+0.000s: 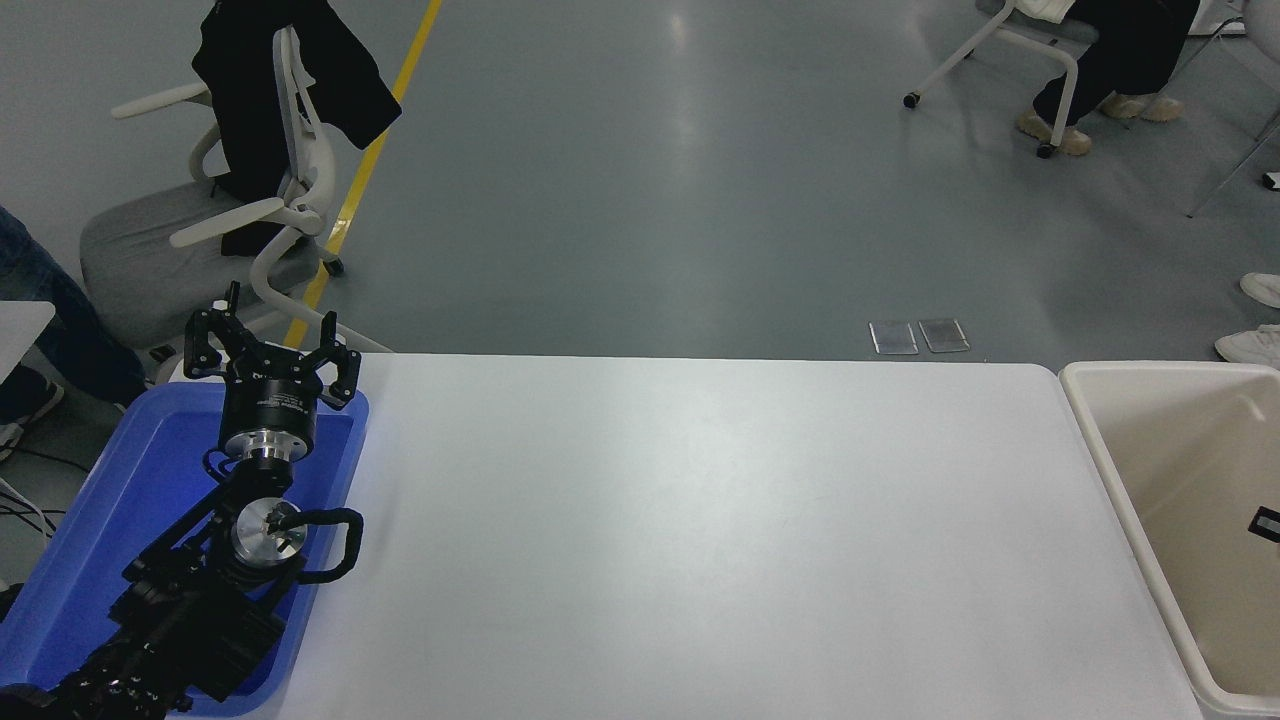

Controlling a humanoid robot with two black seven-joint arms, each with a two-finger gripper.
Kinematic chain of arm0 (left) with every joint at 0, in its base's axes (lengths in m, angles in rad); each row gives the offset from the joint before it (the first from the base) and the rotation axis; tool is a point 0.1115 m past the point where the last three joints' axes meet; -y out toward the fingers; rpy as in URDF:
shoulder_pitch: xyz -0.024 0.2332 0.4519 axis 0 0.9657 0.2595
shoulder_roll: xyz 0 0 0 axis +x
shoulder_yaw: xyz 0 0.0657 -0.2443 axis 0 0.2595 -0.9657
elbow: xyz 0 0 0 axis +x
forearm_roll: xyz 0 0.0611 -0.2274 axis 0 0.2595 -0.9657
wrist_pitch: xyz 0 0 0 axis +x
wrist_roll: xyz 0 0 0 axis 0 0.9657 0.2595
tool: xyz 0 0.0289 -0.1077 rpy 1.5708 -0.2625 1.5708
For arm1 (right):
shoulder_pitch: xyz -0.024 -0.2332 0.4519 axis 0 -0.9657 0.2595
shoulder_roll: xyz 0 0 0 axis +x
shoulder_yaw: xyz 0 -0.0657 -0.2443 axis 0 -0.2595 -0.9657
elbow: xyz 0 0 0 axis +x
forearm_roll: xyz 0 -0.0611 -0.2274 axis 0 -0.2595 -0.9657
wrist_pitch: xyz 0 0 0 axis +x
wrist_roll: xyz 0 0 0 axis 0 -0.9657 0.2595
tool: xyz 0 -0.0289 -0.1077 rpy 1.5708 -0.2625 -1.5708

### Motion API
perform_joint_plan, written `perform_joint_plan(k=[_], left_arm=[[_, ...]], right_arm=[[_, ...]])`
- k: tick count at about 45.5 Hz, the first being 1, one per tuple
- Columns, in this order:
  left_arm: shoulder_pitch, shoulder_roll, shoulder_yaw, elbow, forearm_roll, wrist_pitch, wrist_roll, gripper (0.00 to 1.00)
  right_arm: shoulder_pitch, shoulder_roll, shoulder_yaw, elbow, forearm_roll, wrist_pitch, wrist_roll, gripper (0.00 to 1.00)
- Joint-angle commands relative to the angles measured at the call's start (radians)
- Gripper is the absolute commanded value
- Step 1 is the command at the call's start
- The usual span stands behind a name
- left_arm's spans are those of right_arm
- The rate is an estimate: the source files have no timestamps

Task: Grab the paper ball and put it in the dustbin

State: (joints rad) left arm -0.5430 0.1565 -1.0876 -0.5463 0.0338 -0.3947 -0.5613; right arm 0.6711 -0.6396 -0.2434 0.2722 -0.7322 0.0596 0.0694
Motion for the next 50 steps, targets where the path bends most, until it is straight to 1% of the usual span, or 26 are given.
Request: perform_joint_plan(k=[1,10,11,12,13,14,15,16,17,18,19,43,50], left_arm=[[0.0,0.0,0.0,0.0,0.0,-0.001,0.0,0.99],[0.0,0.0,0.0,0.0,0.0,0.0,0.0,0.99],[0.0,0.0,0.0,0.0,0.0,0.0,0.0,0.99],[0.0,0.0,0.0,0.0,0.0,0.0,0.0,0.99],[0.0,0.0,0.0,0.0,0.0,0.0,0.0,0.99],[0.0,0.0,0.0,0.0,0.0,0.0,0.0,0.99],[0.0,0.0,0.0,0.0,0.0,0.0,0.0,0.99],[0.0,0.0,0.0,0.0,0.0,0.0,0.0,0.99],[0.0,0.0,0.0,0.0,0.0,0.0,0.0,0.99],[0.0,0.0,0.0,0.0,0.0,0.0,0.0,0.99],[0.0,0.0,0.0,0.0,0.0,-0.001,0.001,0.99],[0.0,0.0,0.0,0.0,0.0,0.0,0.001,0.99],[0.0,0.0,0.0,0.0,0.0,0.0,0.0,0.99]], right_arm=[[0.015,0.003,0.003,0.002,0.0,-0.009,-0.002,0.0],[0.028,0.011,0.003,0.002,0.0,-0.011,0.0,0.0],[0.03,0.009,0.003,0.002,0.0,-0.011,0.0,0.05],[0.03,0.009,0.003,0.002,0.0,-0.009,0.0,0.11],[0.03,0.009,0.003,0.001,0.0,-0.009,0.0,0.23],[0.03,0.011,0.003,0.002,0.0,-0.011,0.0,0.43],[0.031,0.011,0.004,0.002,0.0,-0.011,0.0,0.61],[0.031,0.011,0.006,0.002,0.002,-0.011,0.0,0.7],[0.033,0.011,0.012,0.002,0.002,-0.009,0.0,0.74],[0.033,0.011,0.015,0.002,0.001,-0.009,0.0,0.82],[0.033,0.011,0.016,0.004,0.002,-0.006,0.0,1.0],[0.044,0.009,0.036,0.025,0.002,-0.009,0.0,1.0],[0.073,0.006,0.133,0.082,0.002,-0.011,0.0,1.0]])
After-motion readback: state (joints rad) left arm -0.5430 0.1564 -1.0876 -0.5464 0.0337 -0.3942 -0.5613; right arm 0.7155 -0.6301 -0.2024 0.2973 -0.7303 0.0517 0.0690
